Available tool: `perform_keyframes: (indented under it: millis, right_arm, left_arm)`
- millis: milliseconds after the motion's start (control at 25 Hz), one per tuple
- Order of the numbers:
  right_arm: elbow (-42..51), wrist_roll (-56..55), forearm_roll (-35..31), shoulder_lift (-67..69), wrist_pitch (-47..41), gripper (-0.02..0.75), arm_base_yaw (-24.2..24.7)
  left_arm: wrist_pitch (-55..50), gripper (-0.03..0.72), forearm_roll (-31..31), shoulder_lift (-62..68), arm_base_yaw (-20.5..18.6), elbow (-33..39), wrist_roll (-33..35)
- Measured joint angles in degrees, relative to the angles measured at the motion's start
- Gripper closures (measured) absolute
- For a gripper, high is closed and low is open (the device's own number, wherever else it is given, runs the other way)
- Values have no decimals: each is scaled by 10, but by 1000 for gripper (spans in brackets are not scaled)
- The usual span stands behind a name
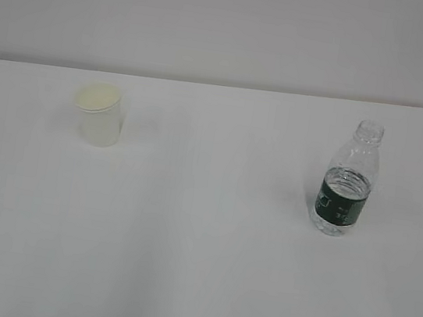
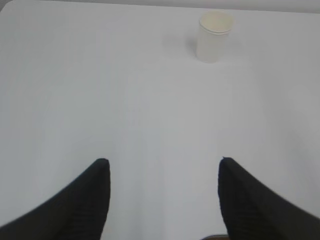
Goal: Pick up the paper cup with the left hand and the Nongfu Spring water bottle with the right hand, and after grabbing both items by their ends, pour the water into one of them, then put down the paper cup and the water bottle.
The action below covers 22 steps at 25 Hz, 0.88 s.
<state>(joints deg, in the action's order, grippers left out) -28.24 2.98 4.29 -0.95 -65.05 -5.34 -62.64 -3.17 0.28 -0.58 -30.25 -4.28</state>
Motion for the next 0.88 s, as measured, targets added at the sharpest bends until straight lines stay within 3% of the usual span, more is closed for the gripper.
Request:
perform_keyframes:
  millis: [880]
  right_arm:
    - [-10,0,-26,0,0,160,0]
  left_arm:
    - [1,244,0,0,0,-1,0]
